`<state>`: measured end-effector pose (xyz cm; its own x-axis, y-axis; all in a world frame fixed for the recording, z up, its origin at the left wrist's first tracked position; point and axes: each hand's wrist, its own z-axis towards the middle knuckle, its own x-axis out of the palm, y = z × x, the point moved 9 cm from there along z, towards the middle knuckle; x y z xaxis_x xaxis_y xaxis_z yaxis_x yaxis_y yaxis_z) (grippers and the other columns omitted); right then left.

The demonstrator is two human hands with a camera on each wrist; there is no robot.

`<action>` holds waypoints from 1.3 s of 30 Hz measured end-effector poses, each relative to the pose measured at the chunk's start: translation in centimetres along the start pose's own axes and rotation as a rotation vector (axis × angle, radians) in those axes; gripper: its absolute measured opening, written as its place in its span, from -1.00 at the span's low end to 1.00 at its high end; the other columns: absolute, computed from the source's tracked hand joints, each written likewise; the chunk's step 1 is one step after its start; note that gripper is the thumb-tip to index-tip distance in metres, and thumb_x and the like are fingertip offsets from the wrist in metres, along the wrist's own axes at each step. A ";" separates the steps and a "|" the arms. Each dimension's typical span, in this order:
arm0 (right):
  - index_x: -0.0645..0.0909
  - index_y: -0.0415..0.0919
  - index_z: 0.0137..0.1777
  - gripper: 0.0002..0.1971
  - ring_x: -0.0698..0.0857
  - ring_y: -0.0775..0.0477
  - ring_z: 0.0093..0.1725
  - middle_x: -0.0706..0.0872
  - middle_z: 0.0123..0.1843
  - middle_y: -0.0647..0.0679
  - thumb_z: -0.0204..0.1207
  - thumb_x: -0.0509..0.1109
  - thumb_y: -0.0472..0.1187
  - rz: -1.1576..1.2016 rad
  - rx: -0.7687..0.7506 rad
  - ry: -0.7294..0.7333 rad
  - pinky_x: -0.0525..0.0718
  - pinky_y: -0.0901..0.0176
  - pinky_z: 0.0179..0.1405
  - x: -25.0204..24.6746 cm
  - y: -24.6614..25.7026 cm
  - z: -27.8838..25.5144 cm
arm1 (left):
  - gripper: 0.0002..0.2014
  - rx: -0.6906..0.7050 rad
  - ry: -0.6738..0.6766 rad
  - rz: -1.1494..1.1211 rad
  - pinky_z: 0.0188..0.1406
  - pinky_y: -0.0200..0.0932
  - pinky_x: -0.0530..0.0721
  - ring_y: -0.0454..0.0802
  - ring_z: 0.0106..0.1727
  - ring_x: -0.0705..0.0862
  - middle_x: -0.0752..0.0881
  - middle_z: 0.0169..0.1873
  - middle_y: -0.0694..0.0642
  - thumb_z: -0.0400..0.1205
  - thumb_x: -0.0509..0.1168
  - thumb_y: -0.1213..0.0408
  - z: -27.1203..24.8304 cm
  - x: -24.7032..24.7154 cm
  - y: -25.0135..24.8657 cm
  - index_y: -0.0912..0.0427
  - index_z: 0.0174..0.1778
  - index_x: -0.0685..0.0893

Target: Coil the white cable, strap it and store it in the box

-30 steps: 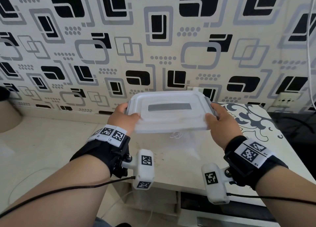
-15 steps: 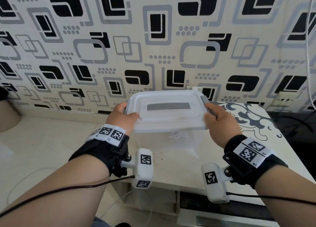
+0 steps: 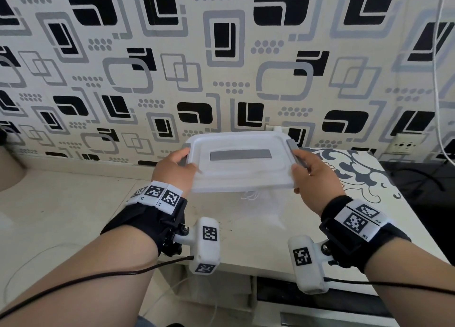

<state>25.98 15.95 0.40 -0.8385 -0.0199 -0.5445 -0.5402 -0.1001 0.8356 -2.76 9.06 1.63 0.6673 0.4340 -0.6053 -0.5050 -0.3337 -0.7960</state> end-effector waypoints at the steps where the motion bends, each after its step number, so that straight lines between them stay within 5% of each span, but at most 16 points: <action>1: 0.42 0.04 0.43 -0.61 0.68 -0.02 -0.30 0.60 0.14 0.07 0.61 0.15 -0.15 0.007 0.001 -0.009 0.52 0.27 -0.37 -0.1 0.0 -0.1 | -0.54 -0.010 0.003 -0.017 0.06 -0.26 0.46 0.07 0.36 0.57 0.50 0.49 0.04 0.64 0.21 0.27 0.1 0.1 0.2 -0.07 0.49 0.47; 6: 0.45 0.05 0.34 -0.67 0.73 -0.06 -0.28 0.66 -0.13 0.08 0.57 0.18 -0.11 0.053 0.024 -0.076 0.58 0.19 -0.34 -0.4 -0.7 -0.1 | -0.52 -0.029 -0.038 -0.135 0.06 -0.16 0.53 0.05 0.12 0.63 0.62 0.35 0.07 0.62 0.25 0.22 0.8 0.2 0.3 -0.04 0.49 0.45; 11: 0.49 0.07 0.27 -0.70 0.73 -0.19 -0.19 0.64 -0.18 -0.01 0.54 0.21 -0.09 0.097 0.070 -0.161 0.72 -0.05 -0.10 -1.6 -2.0 0.5 | -0.42 -0.041 -0.017 -0.285 0.18 -0.10 0.54 0.00 0.09 0.59 0.61 0.12 -0.03 0.59 0.27 0.21 1.2 1.9 -0.4 -0.04 0.56 0.32; 17: 0.51 0.09 0.22 -0.73 0.70 -0.14 -0.27 0.63 -0.19 -0.05 0.54 0.21 -0.10 0.143 0.142 -0.239 0.56 0.21 -0.46 -4.0 -3.9 1.5 | -0.24 -0.007 0.098 -0.442 0.35 0.08 0.57 -0.01 0.19 0.67 0.67 0.23 -0.09 0.32 0.29 0.15 1.1 5.2 -1.6 -0.13 0.53 0.36; 22: 0.50 0.10 0.21 -0.75 0.69 -0.13 -0.32 0.64 -0.24 -0.02 0.56 0.20 -0.10 0.138 0.160 -0.299 0.54 0.18 -0.45 -5.7 -4.8 1.8 | -0.25 0.023 0.141 -0.502 0.41 0.13 0.53 -0.03 0.22 0.66 0.68 0.20 -0.12 0.26 0.28 0.12 1.6 7.4 -2.7 -0.15 0.48 0.42; 25: 0.48 0.10 0.23 -0.75 0.68 -0.14 -0.29 0.67 -0.13 -0.10 0.57 0.19 -0.09 0.145 0.166 -0.292 0.59 0.13 -0.40 -5.9 -5.1 2.1 | -0.48 0.043 0.152 -0.474 0.35 0.16 0.57 0.00 0.18 0.69 0.72 0.10 -0.22 0.27 0.26 0.16 1.8 8.2 -3.0 -0.61 0.01 0.55; 27: 0.46 0.11 0.24 -0.75 0.67 -0.12 -0.29 0.64 -0.17 -0.04 0.58 0.17 -0.08 0.147 0.175 -0.277 0.60 0.11 -0.39 -5.7 -5.3 2.2 | -0.52 0.061 0.157 -0.456 0.28 0.07 0.62 -0.03 0.14 0.70 0.70 0.01 -0.30 0.30 0.23 0.21 1.7 8.3 -3.2 -0.68 -0.24 0.53; 31: 0.44 0.08 0.28 -0.72 0.68 -0.15 -0.23 0.62 -0.20 0.00 0.58 0.14 -0.06 0.091 0.147 -0.266 0.57 0.09 -0.30 -5.7 -5.1 2.2 | -0.54 0.082 0.159 -0.487 0.25 0.15 0.65 -0.02 0.13 0.71 0.73 0.07 -0.20 0.27 0.26 0.15 1.7 8.3 -3.1 -0.47 0.02 0.61; 34: 0.45 0.09 0.29 -0.69 0.68 -0.12 -0.18 0.66 0.08 -0.05 0.56 0.15 -0.02 0.060 0.107 -0.266 0.59 0.09 -0.21 -5.8 -4.8 2.1 | -0.50 0.069 0.156 -0.506 0.28 0.16 0.64 -0.07 0.11 0.70 0.71 0.06 -0.22 0.26 0.27 0.13 1.8 8.3 -2.9 -0.42 0.12 0.60; 39: 0.47 0.11 0.34 -0.64 0.59 0.03 -0.10 0.41 0.34 -0.08 0.55 0.21 0.05 0.037 0.105 -0.275 0.60 -0.07 0.17 -6.2 -4.5 1.6 | -0.37 0.080 0.106 -0.475 0.34 0.07 0.58 -0.19 0.05 0.65 0.61 -0.04 -0.35 0.31 0.25 0.10 1.7 7.5 -3.1 -0.17 0.39 0.52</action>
<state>33.54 18.15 0.12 -0.8378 0.2501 -0.4853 -0.5012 -0.0002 0.8653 2.85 14.72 -0.45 0.8841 0.4334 -0.1745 -0.1687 -0.0523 -0.9843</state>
